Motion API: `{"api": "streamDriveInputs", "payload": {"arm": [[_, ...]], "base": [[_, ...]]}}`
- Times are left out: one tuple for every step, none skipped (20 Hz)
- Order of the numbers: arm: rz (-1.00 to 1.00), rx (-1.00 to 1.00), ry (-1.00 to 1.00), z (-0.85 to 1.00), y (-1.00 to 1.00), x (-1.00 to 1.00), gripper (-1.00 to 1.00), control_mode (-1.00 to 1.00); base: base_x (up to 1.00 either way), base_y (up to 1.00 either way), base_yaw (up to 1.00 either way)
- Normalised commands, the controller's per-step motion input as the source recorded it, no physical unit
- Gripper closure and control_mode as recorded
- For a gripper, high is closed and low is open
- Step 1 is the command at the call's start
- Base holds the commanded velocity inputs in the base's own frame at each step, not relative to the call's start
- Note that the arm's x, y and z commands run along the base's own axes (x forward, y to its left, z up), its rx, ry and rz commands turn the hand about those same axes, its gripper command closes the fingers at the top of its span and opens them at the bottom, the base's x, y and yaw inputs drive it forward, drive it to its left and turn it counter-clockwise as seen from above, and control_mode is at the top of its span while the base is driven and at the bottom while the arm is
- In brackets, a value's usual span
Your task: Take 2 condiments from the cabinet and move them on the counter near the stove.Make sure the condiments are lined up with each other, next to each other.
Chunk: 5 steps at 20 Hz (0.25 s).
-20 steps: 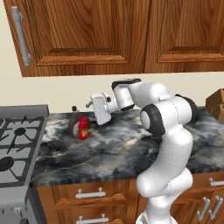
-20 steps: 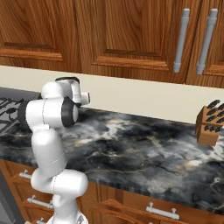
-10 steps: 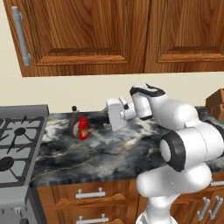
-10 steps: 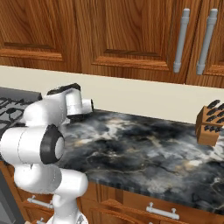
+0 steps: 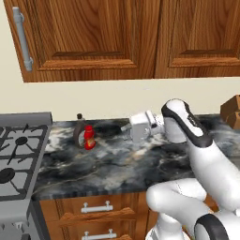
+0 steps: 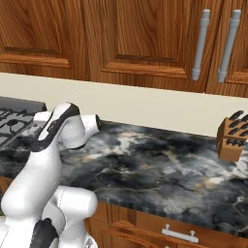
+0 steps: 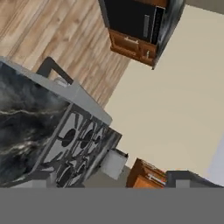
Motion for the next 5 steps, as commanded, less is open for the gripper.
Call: {"api": "streamDriveInputs", "payload": {"arm": [[0.00, -0.05, -0.56, 0.38, 0.00, -1.00, -1.00, -1.00], [0.00, -0.06, -0.57, 0.36, 0.00, -1.00, -1.00, -1.00], [0.00, -0.07, -0.57, 0.36, 0.00, -1.00, -1.00, -1.00], [0.00, -0.07, -0.56, 0.36, 0.00, -1.00, -1.00, -1.00], [0.00, -0.08, -0.55, 0.34, 0.00, -1.00, -1.00, -1.00]], "base": [[0.00, 0.00, 0.00], [0.00, 0.00, 0.00], [0.00, 0.00, 0.00], [0.00, 0.00, 0.00], [0.00, 0.00, 0.00]]}}
